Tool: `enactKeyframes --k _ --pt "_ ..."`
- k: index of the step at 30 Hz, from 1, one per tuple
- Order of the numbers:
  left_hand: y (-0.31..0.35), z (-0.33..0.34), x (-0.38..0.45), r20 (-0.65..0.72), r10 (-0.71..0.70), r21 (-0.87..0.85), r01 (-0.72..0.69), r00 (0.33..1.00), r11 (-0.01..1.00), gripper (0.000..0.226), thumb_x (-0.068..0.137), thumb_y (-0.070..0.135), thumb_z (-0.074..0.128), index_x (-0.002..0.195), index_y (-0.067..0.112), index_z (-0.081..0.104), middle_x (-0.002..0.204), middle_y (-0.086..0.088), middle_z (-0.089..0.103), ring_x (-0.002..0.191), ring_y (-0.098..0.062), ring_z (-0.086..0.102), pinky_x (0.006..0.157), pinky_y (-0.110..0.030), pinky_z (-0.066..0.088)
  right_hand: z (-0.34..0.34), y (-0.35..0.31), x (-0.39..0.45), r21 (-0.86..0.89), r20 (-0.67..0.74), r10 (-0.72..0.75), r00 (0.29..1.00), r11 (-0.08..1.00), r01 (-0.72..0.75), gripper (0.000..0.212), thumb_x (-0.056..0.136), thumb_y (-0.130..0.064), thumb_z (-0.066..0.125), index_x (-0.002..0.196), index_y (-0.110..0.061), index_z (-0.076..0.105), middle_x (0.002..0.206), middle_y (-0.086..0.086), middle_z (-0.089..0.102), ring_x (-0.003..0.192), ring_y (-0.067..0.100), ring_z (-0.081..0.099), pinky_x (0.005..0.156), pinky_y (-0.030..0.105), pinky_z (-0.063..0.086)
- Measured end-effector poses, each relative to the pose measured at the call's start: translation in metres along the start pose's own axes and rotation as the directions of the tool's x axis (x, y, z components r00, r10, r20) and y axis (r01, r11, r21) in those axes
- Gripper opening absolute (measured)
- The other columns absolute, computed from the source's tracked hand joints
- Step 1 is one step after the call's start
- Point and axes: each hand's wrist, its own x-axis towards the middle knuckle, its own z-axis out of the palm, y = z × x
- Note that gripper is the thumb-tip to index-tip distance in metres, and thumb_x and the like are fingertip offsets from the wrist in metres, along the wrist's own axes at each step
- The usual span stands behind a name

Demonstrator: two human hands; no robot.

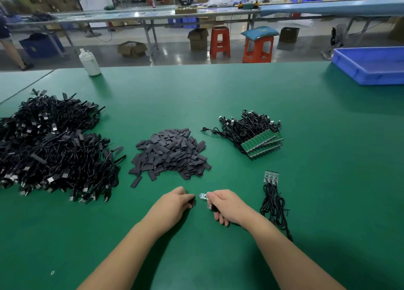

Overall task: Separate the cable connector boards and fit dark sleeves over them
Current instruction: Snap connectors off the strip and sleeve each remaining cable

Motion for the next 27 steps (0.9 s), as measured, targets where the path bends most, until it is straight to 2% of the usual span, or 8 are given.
enactKeyframes --k 3,5,8,11,13,17,22,27 --pt "-0.002 -0.002 0.000 -0.027 0.048 0.167 -0.043 0.998 0.985 0.025 0.098 0.036 0.050 0.117 0.024 0.061 0.105 0.004 0.050 0.091 -0.020 0.058 0.073 -0.030 0.045 -0.001 -0.001 0.000 0.009 0.010 0.003 1.000 1.000 -0.003 0.036 0.104 -0.035 0.039 0.078 -0.015 0.055 0.050 -0.002 0.058 0.039 0.015 0.050 0.037 0.022 0.040" --pt "-0.004 -0.004 0.001 -0.064 0.080 0.200 -0.066 0.995 0.978 0.025 0.098 0.037 0.051 0.117 0.028 0.063 0.108 0.006 0.054 0.098 -0.017 0.057 0.074 -0.029 0.046 -0.001 -0.001 -0.001 0.011 0.016 0.001 1.000 1.000 -0.002 0.036 0.104 -0.035 0.039 0.078 -0.015 0.055 0.050 -0.002 0.057 0.039 0.014 0.050 0.037 0.022 0.040" --pt "-0.004 -0.007 -0.002 -0.149 0.055 0.020 -0.053 0.987 0.998 0.024 0.095 0.033 0.059 0.117 0.029 0.069 0.108 0.010 0.061 0.101 -0.011 0.057 0.081 -0.027 0.048 0.000 -0.001 -0.001 -0.004 0.029 -0.004 1.000 1.000 0.004 0.036 0.104 -0.036 0.040 0.079 -0.017 0.056 0.052 -0.003 0.057 0.041 0.013 0.050 0.038 0.022 0.041" --pt "0.002 -0.008 -0.004 -0.237 -0.023 -0.257 -0.040 0.971 0.966 0.019 0.091 0.026 0.068 0.108 0.024 0.075 0.098 0.016 0.064 0.090 0.000 0.058 0.084 -0.019 0.047 -0.001 0.000 -0.001 -0.018 0.038 -0.010 0.999 1.000 0.010 0.036 0.104 -0.038 0.039 0.079 -0.019 0.056 0.055 -0.003 0.057 0.042 0.012 0.050 0.039 0.022 0.041" --pt "0.007 -0.006 -0.005 -0.254 -0.051 -0.329 -0.037 0.966 0.944 0.017 0.089 0.023 0.071 0.105 0.023 0.077 0.094 0.019 0.064 0.087 0.005 0.059 0.084 -0.012 0.045 -0.002 0.000 -0.001 -0.008 0.043 -0.019 0.999 1.000 0.019 0.036 0.105 -0.037 0.039 0.079 -0.019 0.055 0.055 -0.002 0.056 0.041 0.012 0.050 0.039 0.022 0.040" --pt "0.010 -0.004 -0.005 -0.264 -0.120 -0.423 -0.003 0.957 0.906 0.019 0.085 0.020 0.075 0.104 0.023 0.077 0.094 0.024 0.066 0.091 0.007 0.060 0.081 -0.004 0.041 -0.003 0.001 -0.001 0.007 0.049 -0.023 0.999 1.000 0.023 0.035 0.105 -0.038 0.039 0.080 -0.019 0.055 0.052 -0.004 0.056 0.041 0.011 0.050 0.038 0.022 0.040" --pt "0.011 -0.006 -0.008 -0.271 -0.119 -0.469 -0.023 0.955 0.883 0.022 0.083 0.017 0.077 0.104 0.023 0.077 0.096 0.027 0.068 0.094 0.009 0.062 0.086 -0.004 0.041 -0.005 0.001 -0.001 0.011 0.064 -0.025 0.998 1.000 0.024 0.036 0.105 -0.039 0.038 0.081 -0.019 0.055 0.052 -0.004 0.056 0.042 0.012 0.050 0.039 0.022 0.040" --pt "0.010 -0.008 -0.007 -0.264 -0.057 -0.387 -0.051 0.963 0.921 0.024 0.085 0.018 0.075 0.108 0.020 0.076 0.101 0.019 0.071 0.094 0.005 0.063 0.089 -0.008 0.043 -0.005 -0.001 -0.002 0.011 0.068 -0.018 0.998 1.000 0.017 0.036 0.105 -0.037 0.038 0.081 -0.018 0.054 0.050 -0.005 0.055 0.041 0.011 0.049 0.038 0.021 0.039"
